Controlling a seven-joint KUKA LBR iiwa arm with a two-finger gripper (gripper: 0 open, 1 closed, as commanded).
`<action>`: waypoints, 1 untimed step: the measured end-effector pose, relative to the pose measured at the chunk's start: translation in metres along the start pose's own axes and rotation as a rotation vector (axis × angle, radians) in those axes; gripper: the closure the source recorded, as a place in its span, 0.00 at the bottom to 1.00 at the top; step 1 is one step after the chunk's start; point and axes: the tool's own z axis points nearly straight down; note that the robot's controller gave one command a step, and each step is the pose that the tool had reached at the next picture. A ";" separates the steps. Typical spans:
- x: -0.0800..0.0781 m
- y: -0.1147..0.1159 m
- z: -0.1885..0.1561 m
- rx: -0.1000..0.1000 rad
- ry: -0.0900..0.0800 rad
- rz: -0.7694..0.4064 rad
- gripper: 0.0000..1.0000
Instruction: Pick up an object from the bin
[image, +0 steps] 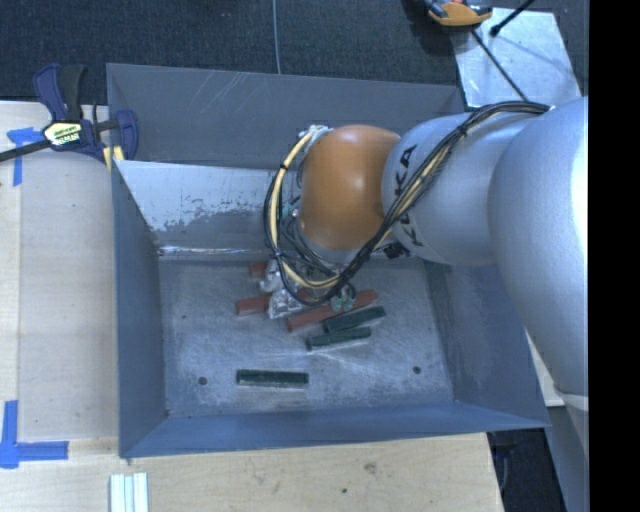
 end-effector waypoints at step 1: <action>-0.002 0.001 -0.029 0.000 0.003 -0.003 1.00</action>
Offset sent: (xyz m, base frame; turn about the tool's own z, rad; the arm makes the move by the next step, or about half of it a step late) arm 0.0055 0.0054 0.0510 0.0068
